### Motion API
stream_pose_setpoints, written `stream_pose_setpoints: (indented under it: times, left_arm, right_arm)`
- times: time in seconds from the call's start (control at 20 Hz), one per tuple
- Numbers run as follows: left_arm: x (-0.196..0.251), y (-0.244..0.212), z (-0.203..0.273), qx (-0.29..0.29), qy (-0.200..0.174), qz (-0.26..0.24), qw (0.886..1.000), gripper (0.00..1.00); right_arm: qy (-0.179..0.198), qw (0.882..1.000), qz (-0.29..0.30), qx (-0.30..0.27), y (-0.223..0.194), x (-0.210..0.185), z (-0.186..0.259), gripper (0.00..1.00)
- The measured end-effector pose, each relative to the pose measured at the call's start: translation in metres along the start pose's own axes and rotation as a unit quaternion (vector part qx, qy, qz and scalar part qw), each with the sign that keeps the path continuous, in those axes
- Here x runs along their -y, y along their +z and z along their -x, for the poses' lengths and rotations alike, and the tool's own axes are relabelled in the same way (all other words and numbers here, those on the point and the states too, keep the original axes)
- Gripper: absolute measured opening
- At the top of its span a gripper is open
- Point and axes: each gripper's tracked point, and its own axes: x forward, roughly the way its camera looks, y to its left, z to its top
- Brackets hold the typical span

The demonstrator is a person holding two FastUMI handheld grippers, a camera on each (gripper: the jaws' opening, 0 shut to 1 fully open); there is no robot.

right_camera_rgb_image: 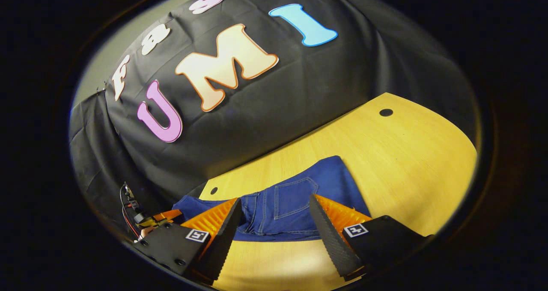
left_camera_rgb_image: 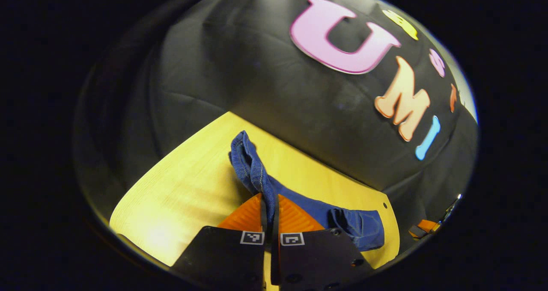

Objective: Grasp the waist and the cuffs of the jeans and fold them to make the two legs overlap; first hold the waist and fold one-third of the jeans toward the cuffs, then hold the cuffs and fold the remaining one-third in the same direction to finish folding.

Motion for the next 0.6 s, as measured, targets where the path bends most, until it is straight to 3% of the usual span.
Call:
stream_pose_setpoints:
  times: [0.25, 0.6]
  left_arm:
    - [0.095, 0.006, -0.004, 0.022, -0.028, -0.038, 0.999, 0.0]
    - [0.227, -0.016, -0.023, 0.029, -0.085, -0.038, 0.995, 0.0]
  right_arm:
    - [-0.007, 1.0, 0.008, 0.01, 0.031, 0.051, 0.023, 0.98]
    - [0.013, 1.0, -0.004, 0.006, 0.057, 0.098, 0.042, 0.98]
